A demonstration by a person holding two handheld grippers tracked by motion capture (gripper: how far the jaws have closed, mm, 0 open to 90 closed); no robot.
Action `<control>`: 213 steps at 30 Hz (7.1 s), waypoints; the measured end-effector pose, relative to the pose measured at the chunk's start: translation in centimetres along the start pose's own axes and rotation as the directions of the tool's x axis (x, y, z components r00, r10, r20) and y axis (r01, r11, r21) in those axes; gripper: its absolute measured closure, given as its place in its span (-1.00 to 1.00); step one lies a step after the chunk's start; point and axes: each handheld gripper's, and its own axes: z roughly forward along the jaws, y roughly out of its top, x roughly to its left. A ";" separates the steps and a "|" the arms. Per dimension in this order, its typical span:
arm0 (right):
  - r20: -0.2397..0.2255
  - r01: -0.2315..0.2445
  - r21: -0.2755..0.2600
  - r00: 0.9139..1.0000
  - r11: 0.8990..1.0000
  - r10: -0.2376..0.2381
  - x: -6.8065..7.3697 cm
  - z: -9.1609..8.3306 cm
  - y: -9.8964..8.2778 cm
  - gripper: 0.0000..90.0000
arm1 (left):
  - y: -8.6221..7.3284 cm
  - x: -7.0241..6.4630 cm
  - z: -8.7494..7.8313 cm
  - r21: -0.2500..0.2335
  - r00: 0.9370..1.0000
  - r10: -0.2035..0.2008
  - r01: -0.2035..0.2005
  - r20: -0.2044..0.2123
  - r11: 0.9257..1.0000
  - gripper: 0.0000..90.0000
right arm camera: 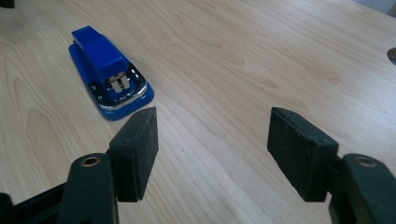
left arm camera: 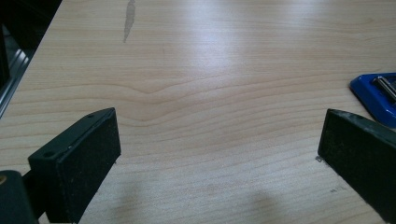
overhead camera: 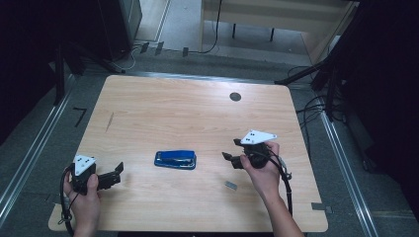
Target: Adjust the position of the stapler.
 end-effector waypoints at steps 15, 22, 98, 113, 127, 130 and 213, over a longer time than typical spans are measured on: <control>-0.057 0.041 0.025 0.998 0.999 -0.040 1.1 2.5 1.7 0.00 | 0.0 0.0 0.0 0.001 1.000 0.002 -0.002 0.000 1.000 -1.00; -0.085 0.066 0.030 0.994 0.997 -0.063 1.7 3.4 2.1 0.11 | 0.0 0.0 0.0 0.004 1.000 0.003 -0.003 0.001 1.000 -1.00; -0.313 0.283 0.154 0.923 0.947 -0.225 7.1 12.5 6.1 0.28 | 0.1 -0.3 0.2 0.022 1.000 0.025 -0.024 -0.009 0.999 -1.00; -0.319 0.346 0.198 0.907 0.917 -0.273 7.4 13.9 6.1 0.26 | 0.1 -0.3 0.2 0.022 1.000 0.025 -0.025 -0.011 0.999 -1.00; -0.364 0.327 0.177 0.898 0.928 -0.247 7.3 14.9 5.9 0.32 | 0.1 -0.2 0.2 0.023 1.000 0.021 -0.021 -0.008 1.000 -1.00; -0.366 0.342 0.185 0.894 0.921 -0.258 7.3 14.8 5.9 0.35 | 0.1 -0.2 0.3 0.027 1.000 0.024 -0.024 -0.011 0.999 -1.00; -0.278 0.179 0.081 0.949 0.980 -0.151 5.8 7.3 1.4 0.14 | 0.4 -2.8 0.2 -0.009 0.994 0.061 -0.061 0.089 0.998 -1.00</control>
